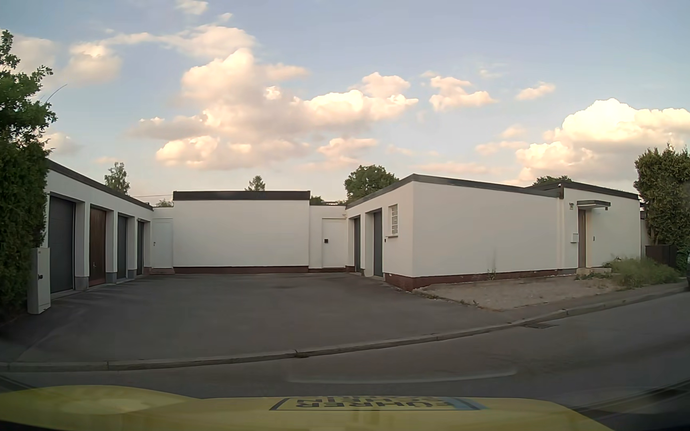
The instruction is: Follow the waypoints while adhering to traffic rules and regulations
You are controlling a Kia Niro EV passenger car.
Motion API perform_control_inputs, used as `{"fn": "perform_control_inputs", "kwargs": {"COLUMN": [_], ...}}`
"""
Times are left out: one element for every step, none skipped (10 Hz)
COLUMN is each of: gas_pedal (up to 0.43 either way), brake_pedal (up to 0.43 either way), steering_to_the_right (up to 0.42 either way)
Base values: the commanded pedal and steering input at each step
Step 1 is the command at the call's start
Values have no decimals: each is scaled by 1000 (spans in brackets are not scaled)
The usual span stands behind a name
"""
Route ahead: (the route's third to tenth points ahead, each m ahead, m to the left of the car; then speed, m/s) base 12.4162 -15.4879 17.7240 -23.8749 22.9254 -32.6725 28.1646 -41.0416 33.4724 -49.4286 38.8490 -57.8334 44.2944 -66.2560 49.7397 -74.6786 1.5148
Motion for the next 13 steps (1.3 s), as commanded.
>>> {"fn": "perform_control_inputs", "kwargs": {"gas_pedal": [0,0,0,20,39,47,47,47,47,59,59,47,47], "brake_pedal": [0,0,0,0,0,0,0,0,0,0,0,0,0], "steering_to_the_right": [615,635,659,685,715,747,787,813,825,829,829,829,826]}}
